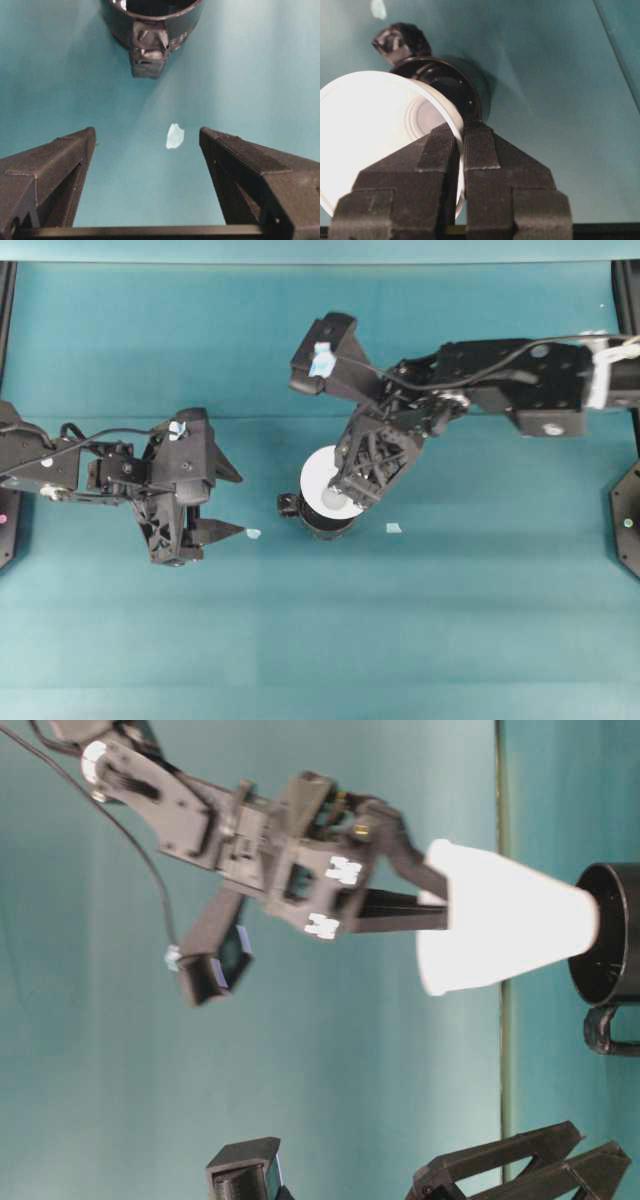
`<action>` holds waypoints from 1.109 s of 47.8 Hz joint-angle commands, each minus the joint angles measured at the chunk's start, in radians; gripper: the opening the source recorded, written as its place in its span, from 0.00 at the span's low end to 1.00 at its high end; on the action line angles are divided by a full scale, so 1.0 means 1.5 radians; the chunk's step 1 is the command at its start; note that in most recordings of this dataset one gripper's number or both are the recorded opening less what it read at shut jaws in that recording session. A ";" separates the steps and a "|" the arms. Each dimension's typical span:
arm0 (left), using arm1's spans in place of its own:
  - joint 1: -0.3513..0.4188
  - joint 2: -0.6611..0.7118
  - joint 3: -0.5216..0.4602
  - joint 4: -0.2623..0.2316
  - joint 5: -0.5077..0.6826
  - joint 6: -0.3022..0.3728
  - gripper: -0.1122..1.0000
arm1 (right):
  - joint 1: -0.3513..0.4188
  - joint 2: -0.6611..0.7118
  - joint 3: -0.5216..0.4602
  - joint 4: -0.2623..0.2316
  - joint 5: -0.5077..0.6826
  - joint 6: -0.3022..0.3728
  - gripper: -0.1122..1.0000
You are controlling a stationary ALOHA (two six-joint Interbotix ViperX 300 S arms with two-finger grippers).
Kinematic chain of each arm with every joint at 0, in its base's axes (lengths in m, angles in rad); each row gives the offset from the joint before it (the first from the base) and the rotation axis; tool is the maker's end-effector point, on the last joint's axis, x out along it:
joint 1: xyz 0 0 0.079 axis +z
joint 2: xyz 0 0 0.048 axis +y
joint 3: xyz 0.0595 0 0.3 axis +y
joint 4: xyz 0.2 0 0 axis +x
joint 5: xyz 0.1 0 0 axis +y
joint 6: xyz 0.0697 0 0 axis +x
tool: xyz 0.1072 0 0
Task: Put a paper cup into the cup holder on your left arm.
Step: 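Carry the paper cup left and tilt it over the black mug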
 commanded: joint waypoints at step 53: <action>0.005 -0.001 -0.012 0.002 -0.006 -0.001 0.92 | 0.021 0.044 0.024 -0.007 -0.080 -0.001 0.07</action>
